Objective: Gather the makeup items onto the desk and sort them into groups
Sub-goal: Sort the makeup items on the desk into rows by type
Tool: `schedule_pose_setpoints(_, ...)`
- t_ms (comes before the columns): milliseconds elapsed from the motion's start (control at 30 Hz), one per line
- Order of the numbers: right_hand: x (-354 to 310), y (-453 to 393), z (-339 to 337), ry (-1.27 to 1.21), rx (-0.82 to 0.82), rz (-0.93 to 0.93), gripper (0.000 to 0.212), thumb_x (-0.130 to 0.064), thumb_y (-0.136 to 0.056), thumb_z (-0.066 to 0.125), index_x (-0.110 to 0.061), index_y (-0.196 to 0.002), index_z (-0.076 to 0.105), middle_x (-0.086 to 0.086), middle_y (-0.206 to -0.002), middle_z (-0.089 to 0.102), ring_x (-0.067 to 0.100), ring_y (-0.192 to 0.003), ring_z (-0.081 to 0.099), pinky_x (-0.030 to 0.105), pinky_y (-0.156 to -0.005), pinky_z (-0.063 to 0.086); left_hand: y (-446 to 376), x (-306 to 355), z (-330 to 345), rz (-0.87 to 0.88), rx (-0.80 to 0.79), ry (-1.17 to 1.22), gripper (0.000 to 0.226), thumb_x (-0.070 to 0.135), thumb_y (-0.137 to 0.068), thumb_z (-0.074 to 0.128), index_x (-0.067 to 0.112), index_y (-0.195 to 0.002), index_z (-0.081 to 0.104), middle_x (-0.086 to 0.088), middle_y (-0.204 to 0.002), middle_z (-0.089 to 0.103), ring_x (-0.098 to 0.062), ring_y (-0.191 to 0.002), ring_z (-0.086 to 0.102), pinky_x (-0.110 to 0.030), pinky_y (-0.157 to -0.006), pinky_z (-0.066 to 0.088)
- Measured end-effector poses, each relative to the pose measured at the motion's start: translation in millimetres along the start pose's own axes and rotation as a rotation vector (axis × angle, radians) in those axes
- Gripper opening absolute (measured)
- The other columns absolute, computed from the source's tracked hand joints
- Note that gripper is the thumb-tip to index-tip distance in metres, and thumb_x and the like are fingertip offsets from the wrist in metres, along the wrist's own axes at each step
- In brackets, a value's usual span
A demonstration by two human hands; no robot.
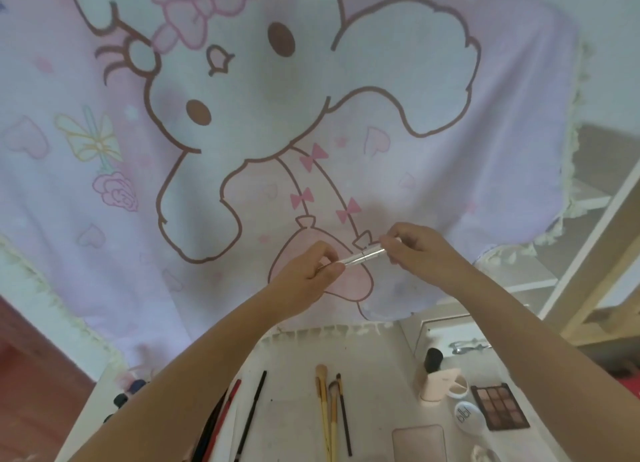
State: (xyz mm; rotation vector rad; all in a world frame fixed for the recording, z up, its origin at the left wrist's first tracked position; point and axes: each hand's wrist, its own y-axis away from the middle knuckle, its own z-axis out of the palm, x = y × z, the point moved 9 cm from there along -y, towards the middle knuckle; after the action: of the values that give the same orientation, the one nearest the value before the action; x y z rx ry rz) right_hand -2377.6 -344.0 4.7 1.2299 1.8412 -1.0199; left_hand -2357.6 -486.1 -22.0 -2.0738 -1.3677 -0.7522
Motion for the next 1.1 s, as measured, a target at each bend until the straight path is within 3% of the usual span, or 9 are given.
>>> schedule_pose_setpoints(200,15,3,4,-0.100,-0.037,0.144,0.046,-0.030,-0.096,0.039,-0.014,-0.055,0.052,-0.007,-0.026,0.033,0.005,-0.025,0.022,0.013,-0.031,0.020,1,16,-16,0.117,0.173,-0.264,0.011,0.026,-0.094,0.041,0.019,-0.085,0.042,0.013,-0.064,0.038,-0.002,-0.056,0.035,-0.009,-0.060,0.036)
schedule_pose_setpoints(300,8,4,-2,-0.205,0.023,0.084,0.039,-0.014,-0.093,0.047,-0.015,-0.055,0.053,-0.007,-0.031,0.041,0.005,-0.029,0.027,0.012,-0.034,0.022,1,20,-17,0.130,0.218,-0.348,0.020,0.027,-0.095,0.039,0.014,-0.087,0.051,0.013,-0.065,0.038,-0.001,-0.058,0.036,-0.012,-0.055,0.034)
schedule_pose_setpoints(433,-8,5,-9,-0.257,0.017,-0.067,0.032,0.011,-0.083,0.051,-0.017,-0.074,0.062,-0.011,-0.050,0.060,0.004,-0.041,0.047,0.011,-0.046,0.040,2,20,-22,0.108,0.236,-0.298,0.025,0.022,-0.097,0.033,0.010,-0.089,0.054,0.012,-0.062,0.038,-0.001,-0.055,0.036,-0.011,-0.057,0.035)
schedule_pose_setpoints(500,-10,5,-9,-0.320,-0.011,-0.058,0.029,0.010,-0.083,0.052,-0.017,-0.081,0.062,-0.009,-0.059,0.067,0.006,-0.049,0.058,0.014,-0.048,0.045,5,25,-27,0.118,0.259,-0.297,0.022,0.019,-0.098,0.030,0.016,-0.085,0.047,0.012,-0.061,0.035,-0.001,-0.054,0.035,-0.008,-0.058,0.035)
schedule_pose_setpoints(567,-6,5,-3,-0.366,-0.056,0.033,0.016,-0.006,-0.089,0.051,-0.018,-0.085,0.061,-0.003,-0.061,0.068,0.011,-0.047,0.060,0.018,-0.041,0.044,6,28,-29,0.121,0.259,-0.312,0.021,0.020,-0.099,0.027,0.017,-0.083,0.041,0.011,-0.061,0.034,-0.002,-0.054,0.034,-0.008,-0.057,0.034)
schedule_pose_setpoints(667,5,1,-2,-0.240,-0.046,0.125,0.029,-0.025,-0.093,0.047,-0.012,-0.071,0.061,0.000,-0.041,0.058,0.010,-0.029,0.044,0.014,-0.031,0.030,6,28,-26,0.125,0.204,-0.290,0.016,0.026,-0.097,0.033,0.020,-0.084,0.041,0.011,-0.060,0.037,-0.003,-0.052,0.034,-0.009,-0.057,0.037)
schedule_pose_setpoints(800,-4,2,-3,-0.281,-0.052,0.038,0.026,0.000,-0.090,0.049,-0.014,-0.073,0.063,-0.002,-0.044,0.058,0.008,-0.035,0.046,0.016,-0.034,0.033,8,24,-20,0.122,0.135,-0.318,0.008,0.028,-0.095,0.041,0.023,-0.089,0.040,0.012,-0.062,0.039,-0.002,-0.053,0.036,-0.007,-0.058,0.037)
schedule_pose_setpoints(933,-17,2,-2,-0.339,-0.131,-0.038,0.030,0.017,-0.083,0.047,-0.009,-0.081,0.061,-0.004,-0.058,0.067,0.006,-0.054,0.061,0.016,-0.047,0.046,4,26,-33,0.175,0.205,-0.504,0.018,0.029,-0.095,0.041,0.017,-0.099,0.053,0.011,-0.082,0.042,-0.009,-0.075,0.039,-0.013,-0.064,0.030)
schedule_pose_setpoints(1100,-15,1,6,-0.301,-0.134,0.062,0.022,-0.010,-0.090,0.051,-0.013,-0.072,0.064,-0.001,-0.053,0.064,0.009,-0.046,0.060,0.017,-0.043,0.047,4,30,-36,0.215,0.248,-0.778,0.032,0.037,-0.095,0.037,0.022,-0.116,0.056,0.005,-0.108,0.056,-0.012,-0.100,0.047,-0.017,-0.073,0.034)
